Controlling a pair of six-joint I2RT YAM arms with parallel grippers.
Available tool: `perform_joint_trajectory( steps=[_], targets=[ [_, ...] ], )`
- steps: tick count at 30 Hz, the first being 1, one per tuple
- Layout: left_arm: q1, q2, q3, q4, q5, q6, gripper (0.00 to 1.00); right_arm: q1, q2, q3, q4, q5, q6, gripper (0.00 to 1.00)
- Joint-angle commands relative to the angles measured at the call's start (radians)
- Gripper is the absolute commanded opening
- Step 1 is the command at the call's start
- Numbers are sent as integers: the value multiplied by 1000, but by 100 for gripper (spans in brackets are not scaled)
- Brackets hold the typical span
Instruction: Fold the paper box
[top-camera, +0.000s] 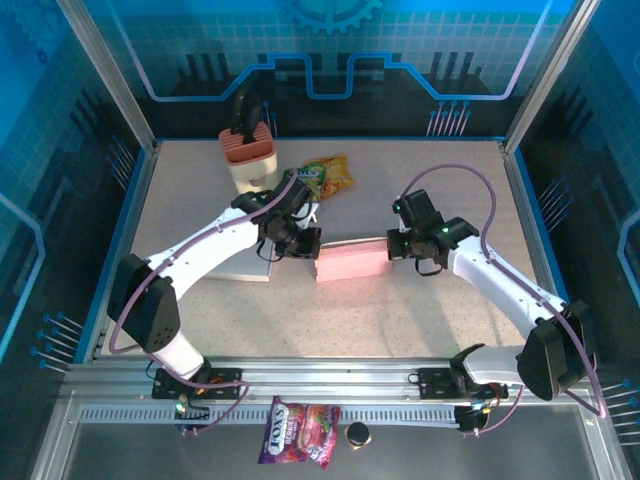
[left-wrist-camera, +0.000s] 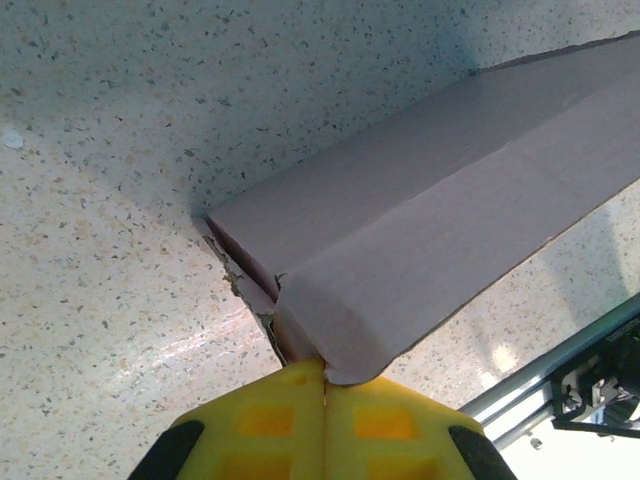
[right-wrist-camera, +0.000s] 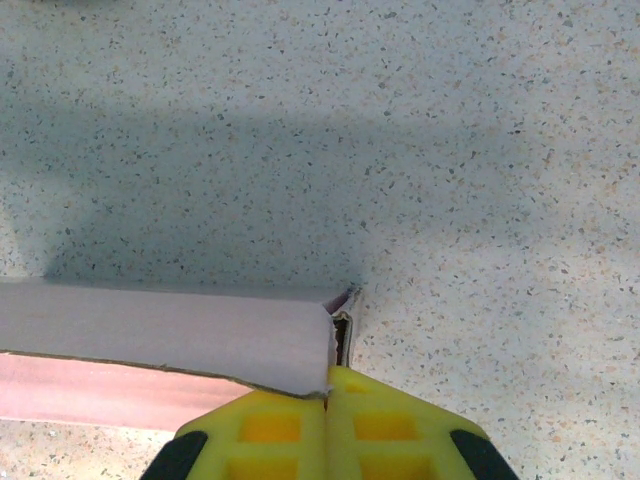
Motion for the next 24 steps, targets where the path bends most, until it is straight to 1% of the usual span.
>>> perform_joint_trajectory(
  steps=[1, 10, 13, 16, 20, 22, 24],
  targets=[
    [-22, -6, -32, -12, -61, 36, 0, 23, -3, -44, -63, -2, -1, 0],
    [-31, -6, -32, -33, -98, 41, 0, 23, -13, -11, -113, -4, 25, 0],
    [-33, -8, -33, -29, -100, 35, 0, 18, -32, 8, -144, -27, 70, 15],
    [-34, -7, -29, -30, -103, 33, 0, 3, -82, 13, -162, -81, 157, 31],
    [-34, -3, -25, -31, -103, 32, 0, -53, -174, -18, -143, -176, 338, 51],
    [-34, -4, -24, -32, -103, 30, 0, -103, -214, -50, -96, -257, 458, 57],
    [-35, -4, -24, -32, -101, 30, 0, -149, -249, -94, -25, -337, 598, 60]
  ],
)
